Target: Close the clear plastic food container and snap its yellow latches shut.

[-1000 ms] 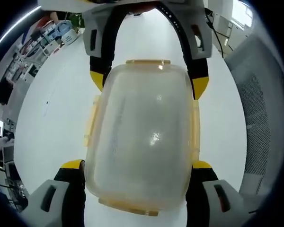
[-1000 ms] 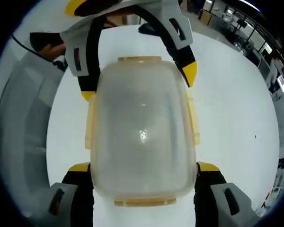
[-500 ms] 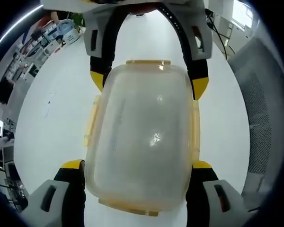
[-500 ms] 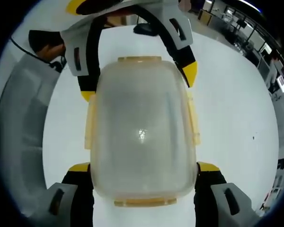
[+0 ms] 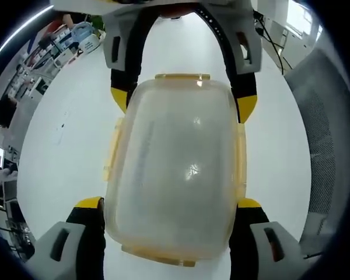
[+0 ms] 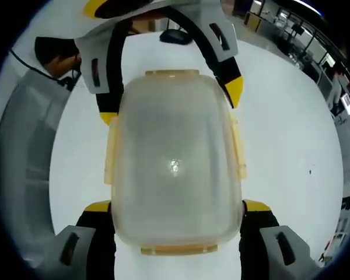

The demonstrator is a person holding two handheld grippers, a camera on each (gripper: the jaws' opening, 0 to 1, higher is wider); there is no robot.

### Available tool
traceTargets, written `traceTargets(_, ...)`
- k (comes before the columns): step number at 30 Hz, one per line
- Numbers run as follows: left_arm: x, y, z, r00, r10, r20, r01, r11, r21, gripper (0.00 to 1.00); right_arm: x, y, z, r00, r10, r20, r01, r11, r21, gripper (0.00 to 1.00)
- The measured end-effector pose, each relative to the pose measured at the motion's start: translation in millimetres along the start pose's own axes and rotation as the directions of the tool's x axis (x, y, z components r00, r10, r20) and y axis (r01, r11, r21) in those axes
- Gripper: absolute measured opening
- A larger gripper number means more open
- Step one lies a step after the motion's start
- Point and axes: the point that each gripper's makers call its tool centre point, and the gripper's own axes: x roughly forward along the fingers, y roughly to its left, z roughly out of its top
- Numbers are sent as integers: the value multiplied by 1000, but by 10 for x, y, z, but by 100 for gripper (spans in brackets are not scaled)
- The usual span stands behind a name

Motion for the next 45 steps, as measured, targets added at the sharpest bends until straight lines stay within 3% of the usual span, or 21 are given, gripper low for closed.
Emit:
traceTargets(13,-20,-16,-1,1000,1,8,-1,1000,10,90,-7,7,-10,1000,-7,10,7,1000,7,90)
traceTargets(24,-99,-30,27,999,6,38,-5,999,-38,94,-126,-3,-56,998,-52,29,51,998,20,92)
traceTargets(40,-202,-110,-22,997,43,65,-33,989,-145,95,-227,136,-108,990,-111,82,101,987,121,92)
traceTargets(45,-233,-120,-48,995,60,74,-46,982,-183,95,-268,181,-106,985,-127,121,103,977,187,92)
